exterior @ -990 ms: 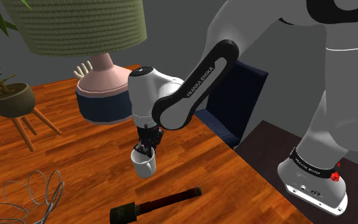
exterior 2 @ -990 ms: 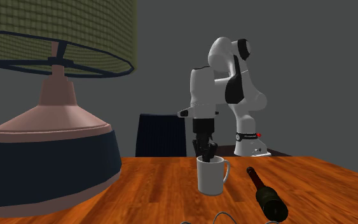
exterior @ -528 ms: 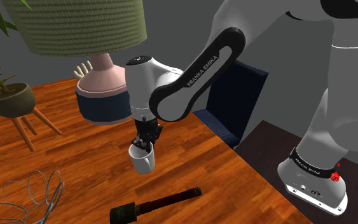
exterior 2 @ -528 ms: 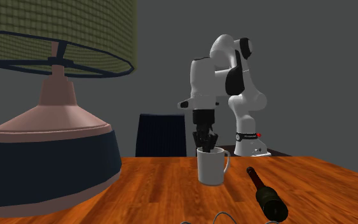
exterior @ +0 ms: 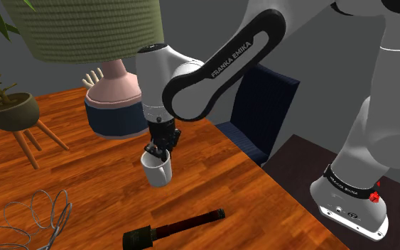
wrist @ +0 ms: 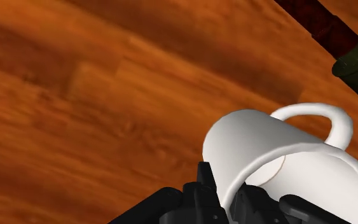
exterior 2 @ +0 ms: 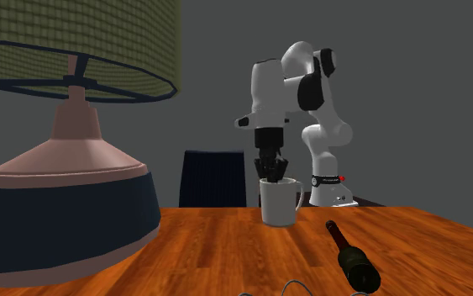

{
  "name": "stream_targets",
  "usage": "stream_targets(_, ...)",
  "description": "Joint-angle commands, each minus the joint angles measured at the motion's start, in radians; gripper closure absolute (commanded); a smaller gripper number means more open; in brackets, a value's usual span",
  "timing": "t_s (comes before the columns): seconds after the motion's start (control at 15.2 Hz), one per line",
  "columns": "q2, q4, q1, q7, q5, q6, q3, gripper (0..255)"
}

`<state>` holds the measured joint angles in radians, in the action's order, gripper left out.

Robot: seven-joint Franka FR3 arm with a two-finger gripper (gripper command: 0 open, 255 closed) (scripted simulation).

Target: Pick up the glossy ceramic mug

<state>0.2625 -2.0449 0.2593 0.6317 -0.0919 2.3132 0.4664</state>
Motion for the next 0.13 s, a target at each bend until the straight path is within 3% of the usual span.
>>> stream_targets(0.0, -0.009, 0.005, -0.002, -0.004, 0.006, -0.013, 0.002, 255)
stream_targets(0.07, -0.009, 0.005, -0.002, -0.004, 0.006, -0.013, 0.002, 255)
